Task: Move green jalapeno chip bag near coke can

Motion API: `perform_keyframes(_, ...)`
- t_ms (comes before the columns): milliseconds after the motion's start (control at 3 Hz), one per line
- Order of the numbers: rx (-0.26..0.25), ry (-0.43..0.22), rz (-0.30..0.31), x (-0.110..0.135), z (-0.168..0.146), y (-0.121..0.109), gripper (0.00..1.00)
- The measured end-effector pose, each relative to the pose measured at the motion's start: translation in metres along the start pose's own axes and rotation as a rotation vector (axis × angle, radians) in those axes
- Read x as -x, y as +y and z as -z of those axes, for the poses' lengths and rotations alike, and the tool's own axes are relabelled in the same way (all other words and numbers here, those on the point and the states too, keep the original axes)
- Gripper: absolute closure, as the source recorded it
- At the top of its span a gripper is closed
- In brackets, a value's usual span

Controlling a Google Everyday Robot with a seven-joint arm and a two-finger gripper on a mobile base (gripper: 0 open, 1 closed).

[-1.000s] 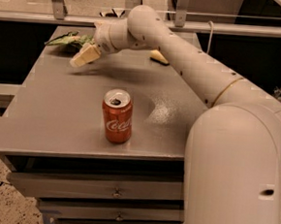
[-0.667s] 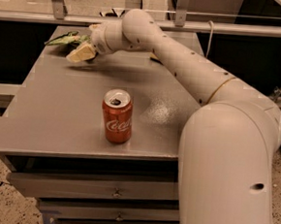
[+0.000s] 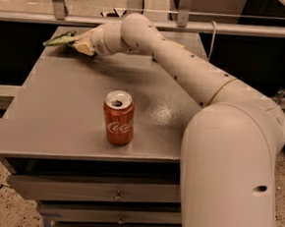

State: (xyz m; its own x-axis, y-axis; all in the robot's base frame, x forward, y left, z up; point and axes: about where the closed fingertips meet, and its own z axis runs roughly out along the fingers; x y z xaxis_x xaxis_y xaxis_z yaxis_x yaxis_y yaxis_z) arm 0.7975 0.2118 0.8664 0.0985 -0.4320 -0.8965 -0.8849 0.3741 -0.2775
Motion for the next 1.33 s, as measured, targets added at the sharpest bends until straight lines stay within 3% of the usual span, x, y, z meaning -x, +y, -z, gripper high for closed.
perform_keyframes(333,-0.023,-0.015,0.003,0.003,0.005,-0.002,0.88)
perform_keyframes(667,-0.033,-0.028,0.022,0.010,0.022,-0.003,1.00)
perform_keyframes(1333,0.009,-0.031,0.105,0.029,0.126,0.001,1.00)
